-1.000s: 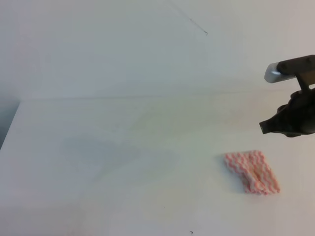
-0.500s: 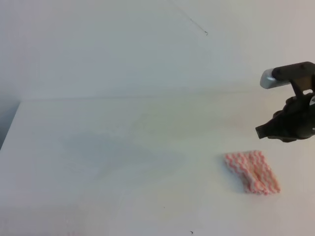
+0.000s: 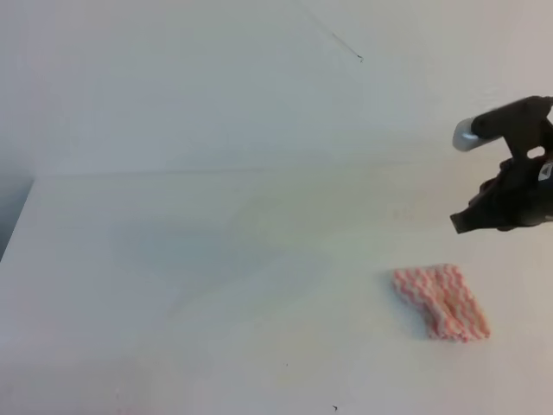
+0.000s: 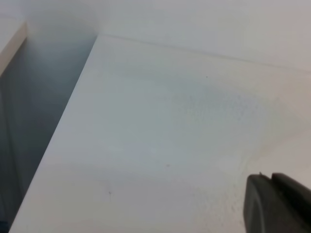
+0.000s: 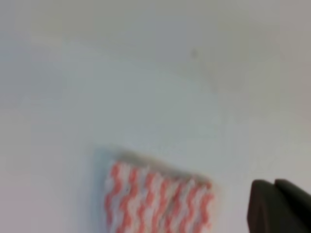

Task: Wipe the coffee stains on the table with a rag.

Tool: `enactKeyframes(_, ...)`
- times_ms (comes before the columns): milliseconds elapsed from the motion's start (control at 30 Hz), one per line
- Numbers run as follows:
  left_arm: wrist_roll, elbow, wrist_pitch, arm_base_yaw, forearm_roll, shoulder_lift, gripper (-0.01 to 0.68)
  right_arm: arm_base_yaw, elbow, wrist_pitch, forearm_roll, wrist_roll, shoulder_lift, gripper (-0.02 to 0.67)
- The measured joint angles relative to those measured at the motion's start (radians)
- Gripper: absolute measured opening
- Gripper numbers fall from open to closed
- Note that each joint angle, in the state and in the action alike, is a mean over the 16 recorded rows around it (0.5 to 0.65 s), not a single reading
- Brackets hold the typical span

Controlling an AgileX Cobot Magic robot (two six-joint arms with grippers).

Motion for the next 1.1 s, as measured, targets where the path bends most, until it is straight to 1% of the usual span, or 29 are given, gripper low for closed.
enactKeyframes(267, 0.0, 0.0, 0.0, 0.0, 0.0, 0.0, 0.001, -0.005, 0.084, -0.243, -0.015, 0.003, -0.078, -0.004)
enactKeyframes(433, 0.0, 0.0, 0.0, 0.0, 0.0, 0.0, 0.001, -0.024, 0.191, -0.383, -0.016, 0.021, -0.164, -0.004)
enactKeyframes(567, 0.0, 0.0, 0.0, 0.0, 0.0, 0.0, 0.001, -0.053, 0.293, -0.459, -0.016, 0.04, -0.253, -0.004)
enactKeyframes(767, 0.0, 0.0, 0.0, 0.0, 0.0, 0.0, 0.001, -0.125, 0.452, -0.525, -0.007, 0.066, -0.418, -0.004)
enactKeyframes(1100, 0.0, 0.0, 0.0, 0.0, 0.0, 0.0, 0.001, -0.264, 0.736, -0.542, 0.017, 0.1, -0.771, -0.004)
